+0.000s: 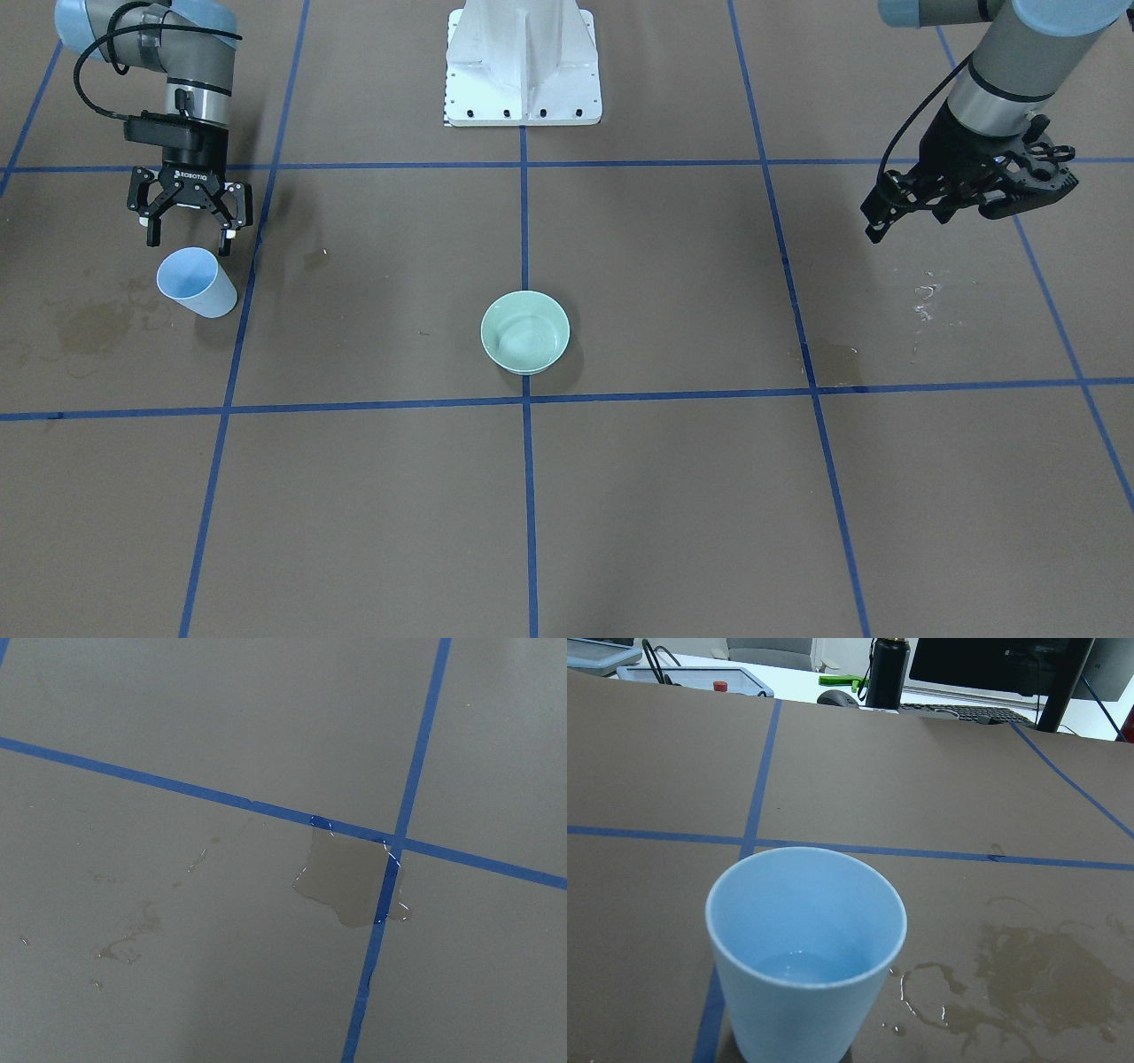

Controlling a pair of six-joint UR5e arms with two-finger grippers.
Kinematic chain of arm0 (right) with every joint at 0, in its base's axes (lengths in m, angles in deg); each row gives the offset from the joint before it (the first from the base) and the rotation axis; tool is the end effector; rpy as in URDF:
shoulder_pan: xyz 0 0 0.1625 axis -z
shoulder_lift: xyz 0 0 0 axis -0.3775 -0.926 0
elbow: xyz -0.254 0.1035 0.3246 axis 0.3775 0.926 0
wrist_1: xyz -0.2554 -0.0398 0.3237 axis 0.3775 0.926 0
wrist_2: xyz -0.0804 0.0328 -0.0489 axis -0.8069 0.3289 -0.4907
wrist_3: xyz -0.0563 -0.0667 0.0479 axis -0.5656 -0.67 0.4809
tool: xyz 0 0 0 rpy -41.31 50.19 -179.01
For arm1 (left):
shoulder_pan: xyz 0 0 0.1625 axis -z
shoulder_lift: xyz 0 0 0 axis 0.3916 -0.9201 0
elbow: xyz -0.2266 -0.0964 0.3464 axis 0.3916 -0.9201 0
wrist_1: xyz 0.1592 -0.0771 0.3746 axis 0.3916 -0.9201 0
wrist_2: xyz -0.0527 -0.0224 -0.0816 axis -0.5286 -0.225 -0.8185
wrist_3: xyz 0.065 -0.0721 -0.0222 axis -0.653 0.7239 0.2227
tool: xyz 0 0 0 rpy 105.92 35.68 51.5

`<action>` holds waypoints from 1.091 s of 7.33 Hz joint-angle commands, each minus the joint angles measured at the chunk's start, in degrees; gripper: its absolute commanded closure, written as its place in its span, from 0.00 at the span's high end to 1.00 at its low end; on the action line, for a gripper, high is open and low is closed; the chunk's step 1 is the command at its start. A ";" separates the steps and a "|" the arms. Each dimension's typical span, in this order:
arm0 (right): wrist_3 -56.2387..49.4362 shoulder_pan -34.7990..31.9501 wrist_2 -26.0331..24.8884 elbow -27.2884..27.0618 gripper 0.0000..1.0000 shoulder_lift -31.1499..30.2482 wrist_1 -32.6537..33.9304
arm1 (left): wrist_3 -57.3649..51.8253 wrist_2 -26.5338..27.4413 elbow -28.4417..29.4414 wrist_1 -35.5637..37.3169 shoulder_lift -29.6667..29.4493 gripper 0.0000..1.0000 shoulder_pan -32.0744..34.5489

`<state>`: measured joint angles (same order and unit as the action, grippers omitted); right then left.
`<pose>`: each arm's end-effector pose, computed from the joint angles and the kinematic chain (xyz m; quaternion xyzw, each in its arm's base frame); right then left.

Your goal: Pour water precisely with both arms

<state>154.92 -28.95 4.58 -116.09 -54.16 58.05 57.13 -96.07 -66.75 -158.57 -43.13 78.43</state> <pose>-0.3765 -0.2578 0.5285 0.4296 -0.2400 0.1913 0.8492 0.2147 -0.4607 0.3646 0.0107 0.3673 -0.1414 0.9192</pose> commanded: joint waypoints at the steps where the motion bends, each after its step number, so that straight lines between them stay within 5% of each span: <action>1: -3.37 -0.87 -0.02 1.37 0.99 2.54 -2.38 | -0.07 -0.03 0.13 0.00 0.16 1.00 0.09; 8: -7.69 -4.21 0.33 4.19 0.99 2.72 -6.71 | 0.11 -0.03 0.31 0.00 -0.01 1.00 0.00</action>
<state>147.50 -32.66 4.77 -112.06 -51.46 51.38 57.24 -96.10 -66.41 -158.57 -43.14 78.43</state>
